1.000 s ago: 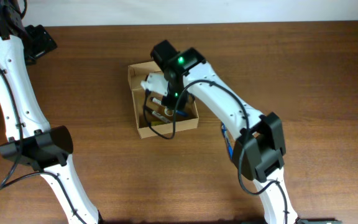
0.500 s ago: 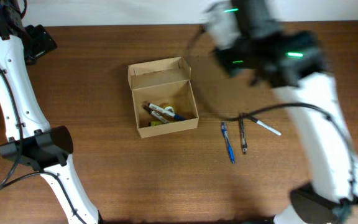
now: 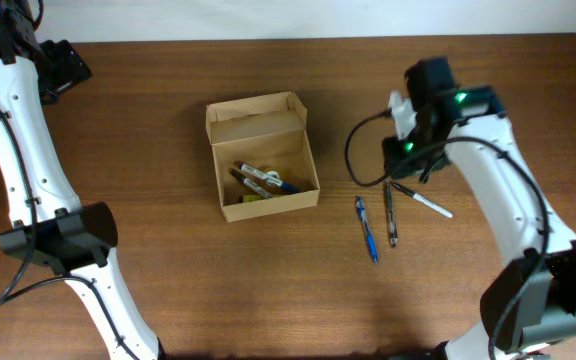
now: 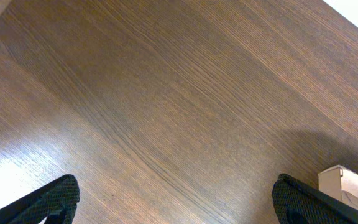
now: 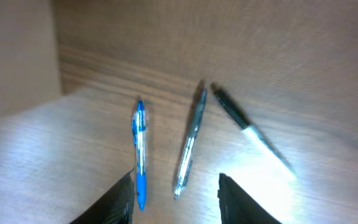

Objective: Pack container
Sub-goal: 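Grasp the blue pen with the right gripper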

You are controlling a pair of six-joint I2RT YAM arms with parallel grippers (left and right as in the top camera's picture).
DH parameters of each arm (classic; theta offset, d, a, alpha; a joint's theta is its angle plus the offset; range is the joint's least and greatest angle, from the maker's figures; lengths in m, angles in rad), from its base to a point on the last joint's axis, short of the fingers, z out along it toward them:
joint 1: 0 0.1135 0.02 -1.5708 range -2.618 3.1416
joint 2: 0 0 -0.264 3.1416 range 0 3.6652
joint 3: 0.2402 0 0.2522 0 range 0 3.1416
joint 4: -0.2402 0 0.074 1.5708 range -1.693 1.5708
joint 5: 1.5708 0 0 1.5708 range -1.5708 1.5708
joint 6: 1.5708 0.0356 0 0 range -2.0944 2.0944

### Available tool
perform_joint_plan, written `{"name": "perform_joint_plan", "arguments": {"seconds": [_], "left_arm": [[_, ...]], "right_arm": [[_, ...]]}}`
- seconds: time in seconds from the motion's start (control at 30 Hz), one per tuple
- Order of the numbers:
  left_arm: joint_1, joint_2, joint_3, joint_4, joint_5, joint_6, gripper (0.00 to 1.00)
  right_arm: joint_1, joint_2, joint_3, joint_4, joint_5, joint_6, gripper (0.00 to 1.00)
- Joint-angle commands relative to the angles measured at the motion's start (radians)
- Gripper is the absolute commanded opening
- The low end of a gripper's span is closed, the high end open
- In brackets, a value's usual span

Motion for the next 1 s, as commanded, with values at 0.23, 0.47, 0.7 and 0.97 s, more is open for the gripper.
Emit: {"name": "perform_joint_plan", "arguments": {"seconds": [0.23,0.47,0.7,0.97], "left_arm": [[0.005,0.007,0.003,-0.001,-0.014,0.016,1.00],[0.005,0.007,0.003,-0.001,-0.014,0.016,1.00],[0.005,0.006,0.003,-0.001,-0.014,0.016,1.00],[0.005,0.007,0.003,-0.001,-0.014,0.016,1.00]], "right_arm": [[0.106,0.002,-0.285,0.181,-0.026,0.114,0.43],[0.130,0.003,-0.418,0.314,-0.003,0.183,0.43],[0.167,0.003,-0.492,0.373,0.009,0.198,0.42],[0.196,0.019,-0.520,0.384,0.083,0.247,0.15]]}}
